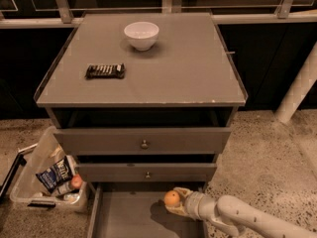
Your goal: Place orange into bottom drawer
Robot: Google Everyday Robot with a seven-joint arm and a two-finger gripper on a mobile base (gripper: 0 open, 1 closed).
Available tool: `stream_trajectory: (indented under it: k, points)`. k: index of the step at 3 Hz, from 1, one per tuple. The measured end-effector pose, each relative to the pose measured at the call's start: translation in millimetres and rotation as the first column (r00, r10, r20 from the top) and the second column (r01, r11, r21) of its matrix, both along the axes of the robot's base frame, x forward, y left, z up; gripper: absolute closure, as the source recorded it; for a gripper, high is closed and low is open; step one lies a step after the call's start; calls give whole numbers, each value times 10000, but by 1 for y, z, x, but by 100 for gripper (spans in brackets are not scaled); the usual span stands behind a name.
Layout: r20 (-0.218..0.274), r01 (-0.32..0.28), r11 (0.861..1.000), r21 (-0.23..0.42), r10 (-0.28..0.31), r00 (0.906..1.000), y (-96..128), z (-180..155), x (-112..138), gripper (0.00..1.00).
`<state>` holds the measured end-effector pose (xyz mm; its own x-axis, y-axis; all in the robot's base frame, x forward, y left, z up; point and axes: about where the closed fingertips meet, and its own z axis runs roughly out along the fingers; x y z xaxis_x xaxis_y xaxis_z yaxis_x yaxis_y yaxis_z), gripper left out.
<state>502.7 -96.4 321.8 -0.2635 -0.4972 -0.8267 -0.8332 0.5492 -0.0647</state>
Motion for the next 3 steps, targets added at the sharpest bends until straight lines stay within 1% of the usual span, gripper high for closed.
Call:
stream_trajectory:
  k: [1, 2, 3]
  points:
    - [-101, -102, 9996, 273, 105, 9999, 18, -34, 8, 100]
    - [-93, -350, 9978, 564, 355, 9993, 33, -76, 8, 100]
    - [-17, -645, 9955, 688, 648, 9979, 46, -117, 3, 100]
